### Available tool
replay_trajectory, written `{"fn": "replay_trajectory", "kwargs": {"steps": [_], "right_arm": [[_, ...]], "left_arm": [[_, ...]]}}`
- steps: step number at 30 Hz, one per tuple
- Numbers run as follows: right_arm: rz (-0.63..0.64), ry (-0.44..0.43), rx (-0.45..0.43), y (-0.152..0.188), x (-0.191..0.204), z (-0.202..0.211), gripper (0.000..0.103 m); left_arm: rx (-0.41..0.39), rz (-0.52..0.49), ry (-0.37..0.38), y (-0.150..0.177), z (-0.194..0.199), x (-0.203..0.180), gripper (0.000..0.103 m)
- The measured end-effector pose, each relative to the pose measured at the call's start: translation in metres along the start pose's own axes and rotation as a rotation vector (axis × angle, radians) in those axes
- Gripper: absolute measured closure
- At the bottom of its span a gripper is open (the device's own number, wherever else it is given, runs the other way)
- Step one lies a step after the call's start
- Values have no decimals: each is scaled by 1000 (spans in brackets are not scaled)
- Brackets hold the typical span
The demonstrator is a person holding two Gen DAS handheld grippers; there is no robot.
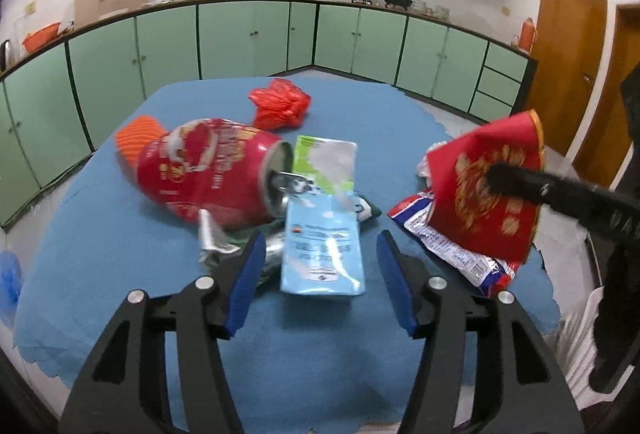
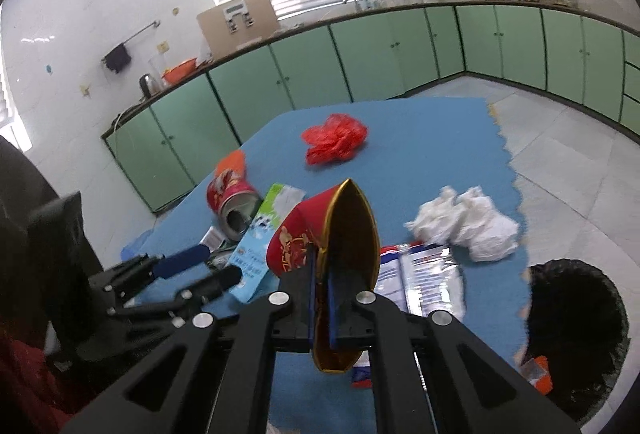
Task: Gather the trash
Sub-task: 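Grasp the small blue milk carton with the left tool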
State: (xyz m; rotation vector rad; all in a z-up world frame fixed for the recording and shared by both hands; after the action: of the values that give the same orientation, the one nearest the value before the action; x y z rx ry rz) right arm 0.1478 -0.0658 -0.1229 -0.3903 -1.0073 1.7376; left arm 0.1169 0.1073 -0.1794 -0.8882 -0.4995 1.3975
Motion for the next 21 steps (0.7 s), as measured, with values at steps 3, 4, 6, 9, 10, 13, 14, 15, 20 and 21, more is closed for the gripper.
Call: {"fn": "replay_trajectory", "kwargs": {"steps": [3, 4, 6, 9, 10, 13, 14, 15, 20, 21], "right_arm": [[-11, 16, -4, -1, -8, 2, 99], [-12, 18, -5, -1, -9, 3, 99], [-13, 20, -5, -1, -10, 2, 99], [-16, 22, 1, 1, -9, -2, 99], [-17, 22, 4, 2, -9, -3, 99], [-19, 28, 9, 5, -10, -3, 99], [-20, 29, 10, 5, -10, -3, 99], [-23, 30, 10, 5, -11, -3, 99], [-26, 41, 3, 4, -13, 0, 99], [-27, 43, 1, 4, -14, 1, 99]], "left_arm": [[10, -1, -12, 1, -11, -3, 46], [12, -5, -27, 0, -13, -2, 45], [11, -4, -41, -1, -16, 0, 43], [23, -1, -47, 0, -22, 3, 43], [29, 1, -47, 1, -26, 4, 43], [28, -14, -54, -1, -29, 2, 46], [28, -14, -53, -2, -31, 2, 53], [29, -11, -48, -3, -31, 2, 58], [27, 8, -33, -6, -29, 2, 59], [25, 9, -31, -6, -28, 2, 59]]}}
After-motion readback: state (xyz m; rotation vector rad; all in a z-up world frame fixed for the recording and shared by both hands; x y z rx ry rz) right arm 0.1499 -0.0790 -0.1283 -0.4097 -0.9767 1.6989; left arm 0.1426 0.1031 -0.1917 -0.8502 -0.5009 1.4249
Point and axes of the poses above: each gripper's, at about its wrist camera, not at the fingertips, and z roughly against the way its jaws point, x to its left, y to its underside, the point moved 8 cm from there along -z, roughly the way its jaws point, and after that the axes turned 11 degrees about y, right-handed, at the moved point
